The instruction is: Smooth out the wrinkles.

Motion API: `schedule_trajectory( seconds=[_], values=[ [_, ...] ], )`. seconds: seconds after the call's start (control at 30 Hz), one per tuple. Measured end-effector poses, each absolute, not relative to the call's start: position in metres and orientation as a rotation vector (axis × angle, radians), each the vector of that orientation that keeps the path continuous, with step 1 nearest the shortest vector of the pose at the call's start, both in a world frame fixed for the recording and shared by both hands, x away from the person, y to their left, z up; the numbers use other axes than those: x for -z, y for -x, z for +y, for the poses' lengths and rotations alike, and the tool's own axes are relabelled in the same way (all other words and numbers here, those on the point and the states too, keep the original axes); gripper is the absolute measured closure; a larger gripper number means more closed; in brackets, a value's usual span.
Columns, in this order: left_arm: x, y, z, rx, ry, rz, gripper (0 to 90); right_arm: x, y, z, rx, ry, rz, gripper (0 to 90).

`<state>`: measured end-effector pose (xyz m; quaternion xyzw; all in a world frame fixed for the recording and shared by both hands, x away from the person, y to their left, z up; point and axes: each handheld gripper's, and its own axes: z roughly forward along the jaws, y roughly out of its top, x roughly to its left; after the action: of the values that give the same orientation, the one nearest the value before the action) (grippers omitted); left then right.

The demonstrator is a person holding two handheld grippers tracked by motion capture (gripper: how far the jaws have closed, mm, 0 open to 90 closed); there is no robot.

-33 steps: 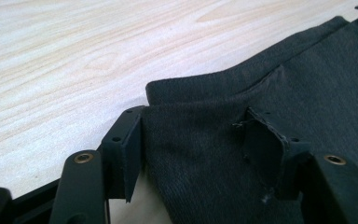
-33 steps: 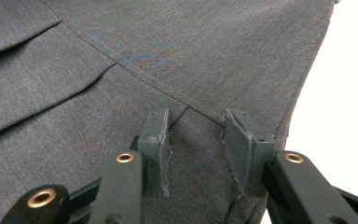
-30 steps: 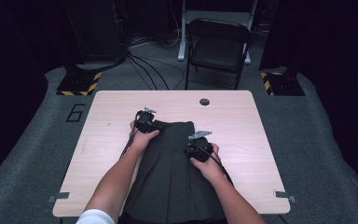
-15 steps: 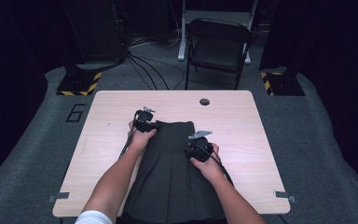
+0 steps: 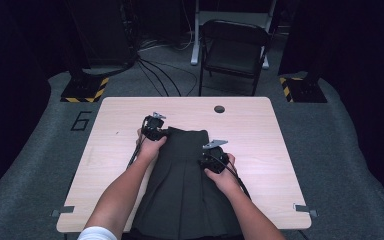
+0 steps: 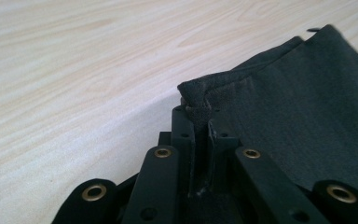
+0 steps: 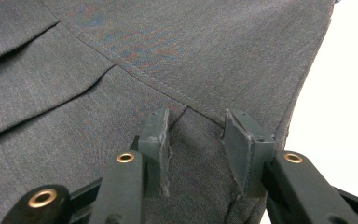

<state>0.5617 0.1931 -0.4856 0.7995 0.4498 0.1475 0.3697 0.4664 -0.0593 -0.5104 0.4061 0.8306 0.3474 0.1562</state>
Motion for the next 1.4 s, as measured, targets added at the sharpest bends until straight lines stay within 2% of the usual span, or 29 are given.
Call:
schedule_trajectory(
  seconds=[0.37, 0.6, 0.83, 1.03, 1.4],
  values=[
    [0.462, -0.547, 0.19, -0.395, -2.015, 1.073, 83.9, 0.511, -0.466, -0.061, -1.027, -1.176, 2.368, 59.2],
    [0.454, -0.542, 0.187, -0.396, -1.993, 1.047, 84.0, 0.502, -0.465, -0.06, -1.008, -1.187, 2.372, 51.0],
    [0.441, -0.54, 0.185, -0.405, -1.968, 1.022, 84.1, 0.484, -0.442, -0.054, -1.093, -1.139, 2.372, 47.7],
    [0.425, -0.54, 0.178, -0.428, -1.987, 0.979, 84.1, 0.497, -0.431, -0.054, -1.055, -1.116, 2.43, 47.0],
    [0.404, -0.541, 0.171, -0.448, -1.945, 0.941, 84.1, 0.512, -0.447, -0.059, -1.057, -1.192, 2.401, 49.1]
  ],
)
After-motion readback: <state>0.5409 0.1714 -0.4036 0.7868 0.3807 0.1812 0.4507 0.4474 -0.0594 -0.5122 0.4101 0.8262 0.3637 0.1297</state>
